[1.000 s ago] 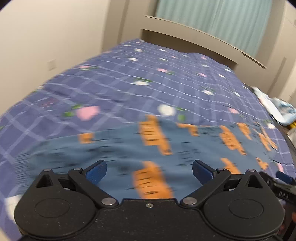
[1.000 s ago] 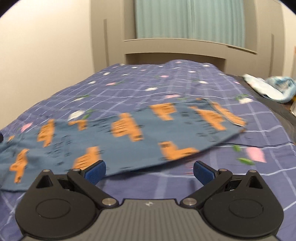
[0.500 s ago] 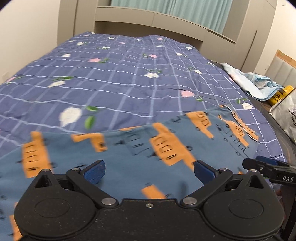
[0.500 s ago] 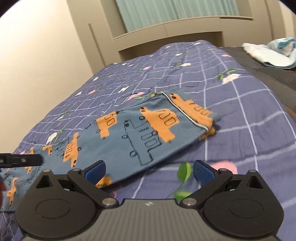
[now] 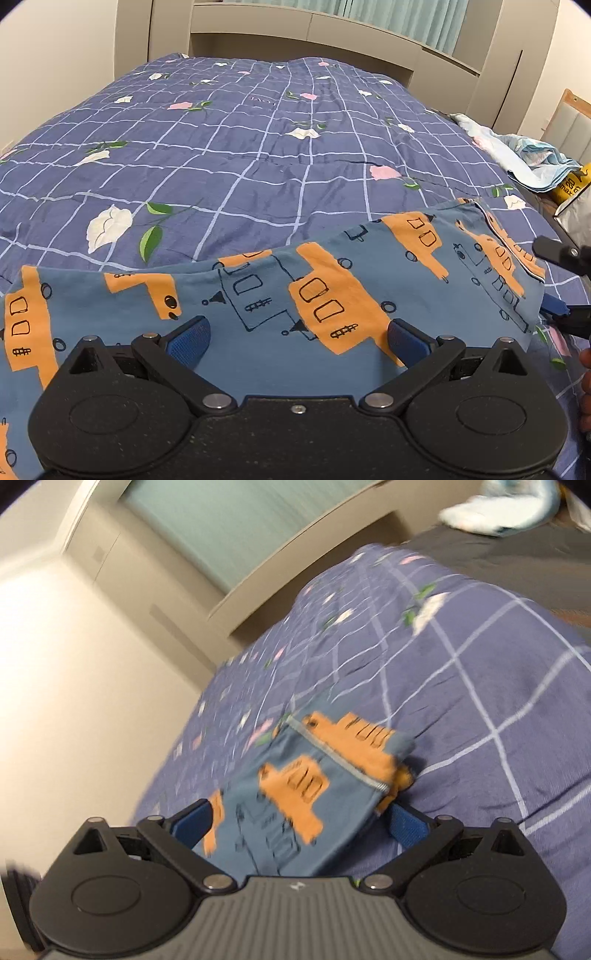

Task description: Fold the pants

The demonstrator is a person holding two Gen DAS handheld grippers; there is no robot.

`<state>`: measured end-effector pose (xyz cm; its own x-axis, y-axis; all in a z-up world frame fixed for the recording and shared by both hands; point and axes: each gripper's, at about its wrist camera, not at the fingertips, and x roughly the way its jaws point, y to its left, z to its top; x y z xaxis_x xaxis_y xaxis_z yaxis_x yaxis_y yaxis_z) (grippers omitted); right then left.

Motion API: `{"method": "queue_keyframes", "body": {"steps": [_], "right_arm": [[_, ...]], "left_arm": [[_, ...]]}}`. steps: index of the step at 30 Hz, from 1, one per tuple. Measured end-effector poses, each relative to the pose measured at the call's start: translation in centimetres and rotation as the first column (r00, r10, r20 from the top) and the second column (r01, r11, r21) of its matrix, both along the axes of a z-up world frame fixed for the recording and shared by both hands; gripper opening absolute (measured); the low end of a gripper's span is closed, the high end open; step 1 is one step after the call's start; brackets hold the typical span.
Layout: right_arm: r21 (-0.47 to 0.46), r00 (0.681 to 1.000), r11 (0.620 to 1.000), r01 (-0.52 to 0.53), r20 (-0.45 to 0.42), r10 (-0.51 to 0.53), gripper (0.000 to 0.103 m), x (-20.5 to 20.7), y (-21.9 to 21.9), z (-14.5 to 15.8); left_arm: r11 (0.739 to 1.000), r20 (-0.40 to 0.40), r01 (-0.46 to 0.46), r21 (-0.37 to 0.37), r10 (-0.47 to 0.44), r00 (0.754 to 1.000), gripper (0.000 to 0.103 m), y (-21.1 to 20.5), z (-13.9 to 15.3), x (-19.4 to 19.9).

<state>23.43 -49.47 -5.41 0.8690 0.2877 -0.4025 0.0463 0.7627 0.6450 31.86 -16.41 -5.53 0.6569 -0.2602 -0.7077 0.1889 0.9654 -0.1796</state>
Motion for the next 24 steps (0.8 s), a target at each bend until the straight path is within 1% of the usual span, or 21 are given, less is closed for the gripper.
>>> {"method": "queue_keyframes", "body": {"steps": [2,4,5,6,7,8,10,13,15,17,19,21,23,24], "right_arm": [[0.027,0.998,0.998,0.059,0.004,-0.059,0.093,0.0,-0.2,-0.1],[0.044,0.993,0.992,0.116,0.005,-0.116,0.080,-0.1,-0.4,-0.3],[0.043,0.991,0.990,0.135,0.002,-0.135,0.076,-0.1,-0.5,-0.3],[0.038,0.989,0.988,0.151,-0.002,-0.151,0.064,-0.1,-0.5,-0.4],[0.028,0.986,0.985,0.168,-0.006,-0.167,0.049,-0.1,-0.6,-0.4],[0.013,0.983,0.983,0.182,-0.012,-0.182,0.042,-0.1,-0.5,-0.4],[-0.026,0.980,0.980,0.196,-0.010,-0.196,0.024,0.0,-0.2,-0.2],[-0.125,0.982,0.974,0.187,0.019,-0.187,0.014,0.0,0.9,0.5],[-0.207,0.986,0.964,0.165,0.049,-0.158,0.014,-0.2,2.1,1.5],[-0.315,0.989,0.938,0.147,0.082,-0.127,0.014,-0.5,3.7,2.5],[-0.428,0.990,0.895,0.123,0.109,-0.084,0.014,-0.6,5.6,3.4],[-0.534,0.992,0.840,0.094,0.126,-0.031,0.013,-1.0,7.7,4.1],[-0.633,0.989,0.772,0.055,0.139,0.043,0.013,-1.4,10.0,4.6],[-0.684,0.986,0.728,0.034,0.140,0.086,0.013,-1.7,11.3,4.7]], "left_arm": [[1.000,-0.006,-0.006,-0.010,0.006,1.000,0.102,0.2,0.2,0.1],[0.999,-0.014,-0.010,-0.030,0.010,1.000,0.102,0.4,0.5,0.3],[0.999,-0.018,-0.011,-0.047,0.010,1.000,0.102,0.5,0.7,0.3],[0.998,-0.022,-0.013,-0.065,0.012,1.000,0.102,0.7,0.9,0.4],[0.996,-0.027,-0.014,-0.093,0.011,1.000,0.102,0.8,1.1,0.6],[0.993,-0.031,-0.013,-0.121,0.009,0.999,0.102,0.9,1.3,0.7],[0.981,-0.044,-0.008,-0.192,0.000,0.999,0.102,1.0,1.8,1.2],[0.951,-0.054,0.018,-0.309,-0.037,0.998,0.102,0.8,2.6,1.8],[0.926,-0.060,0.036,-0.377,-0.064,0.996,0.102,0.5,3.1,2.4],[0.900,-0.065,0.052,-0.433,-0.089,0.994,0.102,0.0,3.6,2.9],[0.873,-0.055,0.070,-0.482,-0.110,0.992,0.102,-0.5,4.0,3.3],[0.847,-0.043,0.098,-0.523,-0.140,0.989,0.102,-1.0,4.3,3.6],[0.808,-0.050,0.124,-0.575,-0.186,0.981,0.102,-1.3,4.2,4.0],[0.782,-0.060,0.129,-0.609,-0.208,0.976,0.102,-1.4,3.9,4.2]]}}
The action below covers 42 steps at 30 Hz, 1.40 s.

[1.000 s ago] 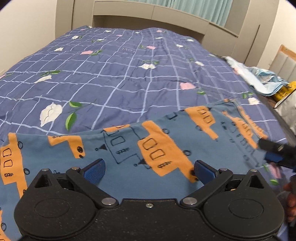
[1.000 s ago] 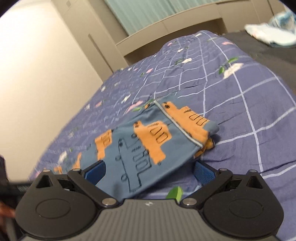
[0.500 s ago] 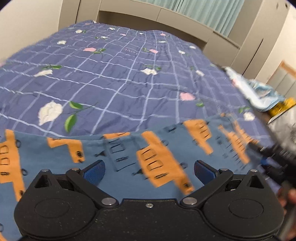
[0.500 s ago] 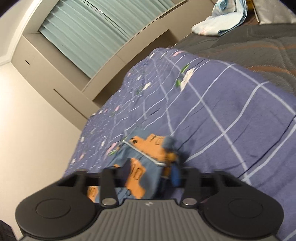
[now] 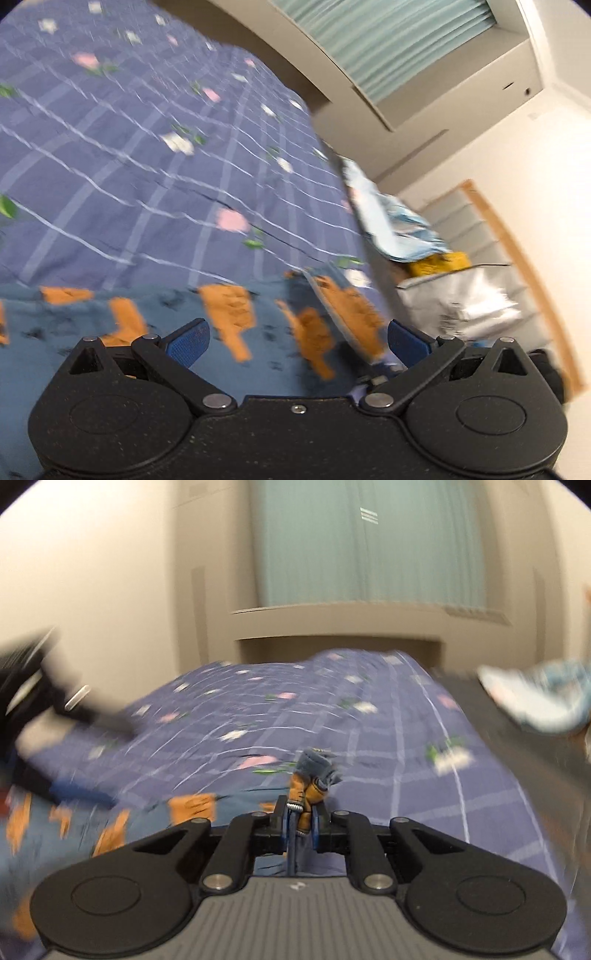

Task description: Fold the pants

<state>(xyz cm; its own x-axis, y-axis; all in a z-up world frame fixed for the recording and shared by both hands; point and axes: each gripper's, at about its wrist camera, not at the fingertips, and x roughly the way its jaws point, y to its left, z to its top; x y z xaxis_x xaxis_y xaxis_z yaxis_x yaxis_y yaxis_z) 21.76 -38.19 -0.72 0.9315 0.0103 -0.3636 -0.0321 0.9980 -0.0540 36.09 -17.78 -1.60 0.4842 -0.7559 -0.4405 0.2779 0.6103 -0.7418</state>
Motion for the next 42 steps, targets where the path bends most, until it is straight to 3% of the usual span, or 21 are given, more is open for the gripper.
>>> {"method": "queue_keyframes", "body": {"steps": [3,6,9,12,16,25,28,30,31,33,37,42], "right_arm": [[-0.239,0.996,0.968,-0.079,0.008,0.083,0.013,-0.7,4.2,-0.3],[-0.478,0.986,0.867,-0.145,0.001,0.165,0.013,-1.9,8.5,-1.7],[-0.578,0.973,0.789,-0.208,-0.038,0.228,0.013,-2.7,11.2,-3.4],[-0.604,0.963,0.756,-0.253,-0.080,0.258,0.013,-3.0,12.8,-4.7],[-0.602,0.959,0.751,-0.271,-0.101,0.265,0.013,-3.0,13.5,-5.7],[-0.468,0.964,0.849,-0.245,-0.027,0.264,0.013,-4.0,11.2,-4.1],[-0.455,0.964,0.857,-0.243,-0.016,0.265,0.013,-4.4,11.0,-3.7],[-0.450,0.964,0.858,-0.246,-0.017,0.267,0.013,-4.9,10.8,-3.6],[-0.451,0.963,0.858,-0.248,-0.017,0.269,0.013,-6.1,11.1,-3.6],[-0.456,0.963,0.855,-0.246,-0.015,0.269,0.013,-6.5,11.2,-3.6],[-0.452,0.962,0.857,-0.248,-0.010,0.273,0.013,-6.1,11.1,-3.3],[-0.458,0.950,0.845,-0.277,0.004,0.313,0.013,-7.1,12.2,-2.7]], "left_arm": [[0.995,-0.029,0.028,-0.091,-0.031,0.999,0.102,0.2,-0.8,0.0],[0.993,-0.039,0.035,-0.113,-0.040,0.998,0.102,0.4,-2.0,-0.2],[0.993,-0.065,0.021,-0.119,-0.029,0.997,0.099,0.9,-3.1,-0.2],[0.993,-0.092,-0.001,-0.115,-0.010,0.996,0.088,1.4,-4.2,-0.3],[0.994,-0.126,-0.035,-0.103,0.022,0.992,0.078,1.9,-5.3,-0.3],[0.981,-0.167,-0.080,-0.175,0.051,0.985,0.084,2.7,-6.8,-0.9],[0.971,-0.185,-0.119,-0.206,0.081,0.979,0.072,2.9,-7.0,-0.9],[0.968,-0.185,-0.130,-0.216,0.090,0.979,0.043,2.8,-6.9,-1.0],[0.969,-0.183,-0.132,-0.210,0.093,0.979,0.037,2.7,-6.9,-1.0],[0.970,-0.168,-0.150,-0.190,0.119,0.979,0.012,2.8,-6.5,-1.3],[0.968,-0.077,-0.185,-0.168,0.174,0.982,0.010,3.7,-4.5,-2.5],[0.973,0.018,-0.232,-0.009,0.232,0.972,0.010,4.8,-1.9,-5.0]]}}
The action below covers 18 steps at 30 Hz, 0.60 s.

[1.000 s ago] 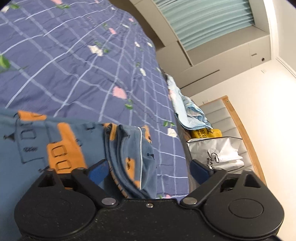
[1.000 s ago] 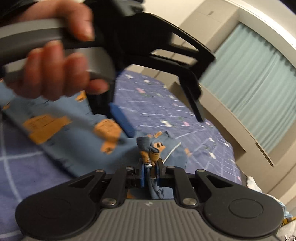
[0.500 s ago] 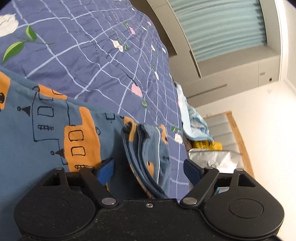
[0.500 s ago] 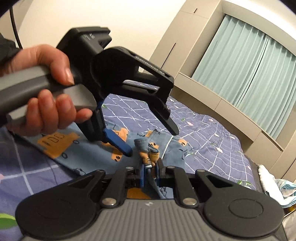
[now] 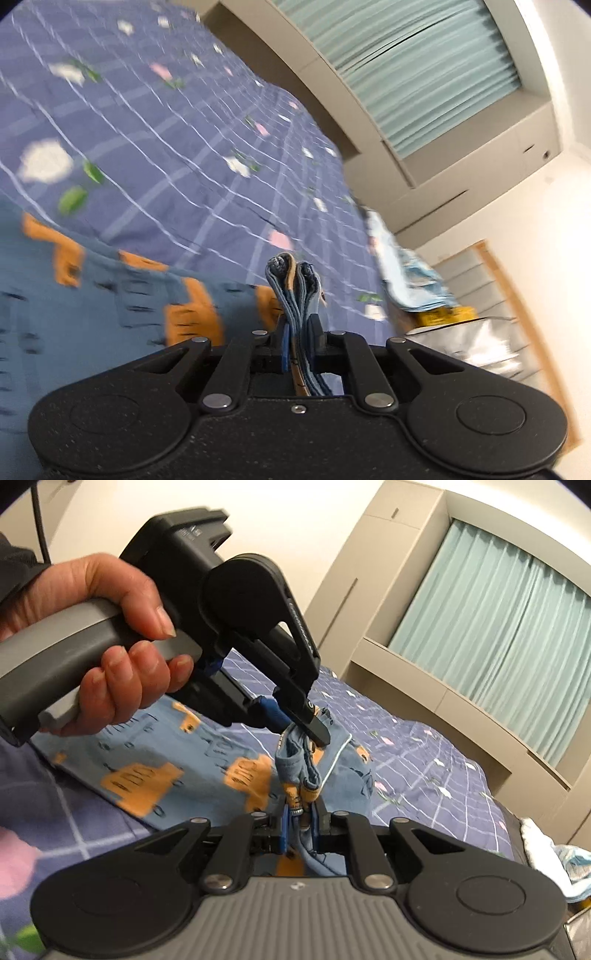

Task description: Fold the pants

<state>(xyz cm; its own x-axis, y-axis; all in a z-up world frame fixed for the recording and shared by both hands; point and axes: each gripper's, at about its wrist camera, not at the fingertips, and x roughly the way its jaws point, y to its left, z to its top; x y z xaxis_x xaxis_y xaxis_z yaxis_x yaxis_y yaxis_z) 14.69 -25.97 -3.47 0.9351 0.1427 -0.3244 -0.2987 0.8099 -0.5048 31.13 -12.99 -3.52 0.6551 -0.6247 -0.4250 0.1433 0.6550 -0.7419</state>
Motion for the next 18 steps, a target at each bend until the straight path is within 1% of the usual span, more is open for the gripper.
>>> {"method": "queue_keyframes", "body": {"steps": [3,5,7,11,14,18], "right_arm": [[-0.003,0.999,0.999,-0.033,-0.007,0.033,0.013,-0.5,0.9,0.1],[-0.013,0.999,0.999,-0.046,-0.026,0.046,0.013,-0.5,1.5,-0.2],[-0.029,0.997,0.998,-0.053,-0.056,0.051,0.013,-0.4,2.0,-0.7],[-0.045,0.992,0.997,-0.054,-0.118,0.049,0.013,0.0,2.4,-1.8],[-0.052,0.990,0.997,-0.052,-0.134,0.045,0.013,0.3,2.4,-2.3],[-0.045,0.990,0.998,-0.048,-0.135,0.042,0.013,0.5,2.3,-2.2]], "left_arm": [[0.996,-0.032,-0.036,0.080,0.038,0.999,0.010,0.7,0.0,-0.9],[0.994,-0.059,-0.041,0.105,0.048,0.997,0.010,1.1,-0.9,-0.8],[0.993,-0.089,-0.044,0.107,0.054,0.995,0.010,1.4,-1.9,-0.7],[0.991,-0.119,-0.045,0.125,0.060,0.991,0.010,1.5,-3.7,-0.6],[0.992,-0.123,-0.051,0.115,0.065,0.990,0.010,1.7,-4.0,-0.7],[0.992,-0.118,-0.050,0.113,0.063,0.991,0.010,1.7,-3.6,-0.8]]}}
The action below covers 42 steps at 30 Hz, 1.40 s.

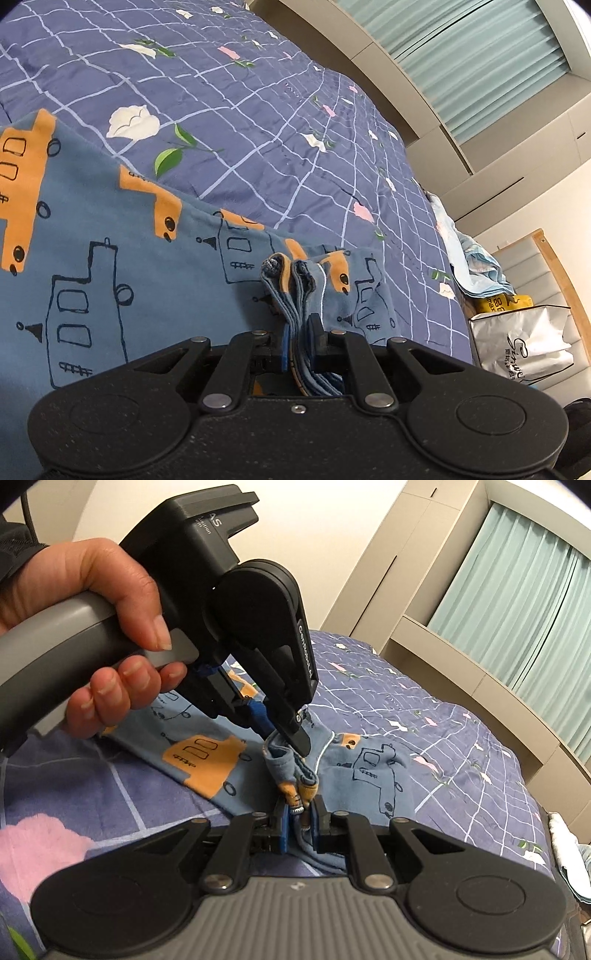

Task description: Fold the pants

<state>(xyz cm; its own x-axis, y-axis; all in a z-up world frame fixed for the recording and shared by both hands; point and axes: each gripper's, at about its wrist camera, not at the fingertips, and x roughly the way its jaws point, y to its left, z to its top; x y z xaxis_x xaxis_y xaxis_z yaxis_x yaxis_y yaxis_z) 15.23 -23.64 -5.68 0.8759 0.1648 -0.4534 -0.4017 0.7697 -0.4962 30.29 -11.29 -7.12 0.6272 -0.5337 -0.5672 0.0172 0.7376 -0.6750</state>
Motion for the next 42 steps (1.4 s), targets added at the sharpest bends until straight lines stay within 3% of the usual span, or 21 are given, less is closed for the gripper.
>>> {"method": "queue_keyframes", "body": {"steps": [13,27,33,39,40,42], "right_arm": [[0.066,1.000,0.998,-0.016,0.024,0.015,0.013,-1.4,2.5,3.0],[0.155,0.989,0.981,-0.114,-0.073,0.126,0.013,-2.3,9.9,3.0],[0.149,0.979,0.976,-0.161,-0.104,0.178,0.013,-2.3,13.0,2.4],[0.132,0.972,0.977,-0.165,-0.148,0.184,0.013,-1.7,14.4,1.1],[0.132,0.971,0.978,-0.159,-0.156,0.179,0.013,-1.6,14.4,0.9],[0.132,0.971,0.979,-0.153,-0.164,0.174,0.014,-1.6,14.5,0.5]], "left_arm": [[0.999,0.088,-0.015,0.036,0.012,0.996,0.009,3.3,5.2,-2.8],[0.987,0.089,-0.101,0.122,0.090,0.992,0.009,12.0,6.1,-7.2],[0.977,0.038,-0.121,0.174,0.116,0.993,0.009,14.8,5.1,-7.7],[0.975,-0.029,-0.131,0.178,0.138,0.990,0.012,15.7,3.1,-7.0],[0.975,-0.036,-0.134,0.179,0.143,0.989,0.014,15.8,2.9,-7.0],[0.973,-0.057,-0.143,0.180,0.155,0.986,0.027,15.8,2.6,-6.8]]}}
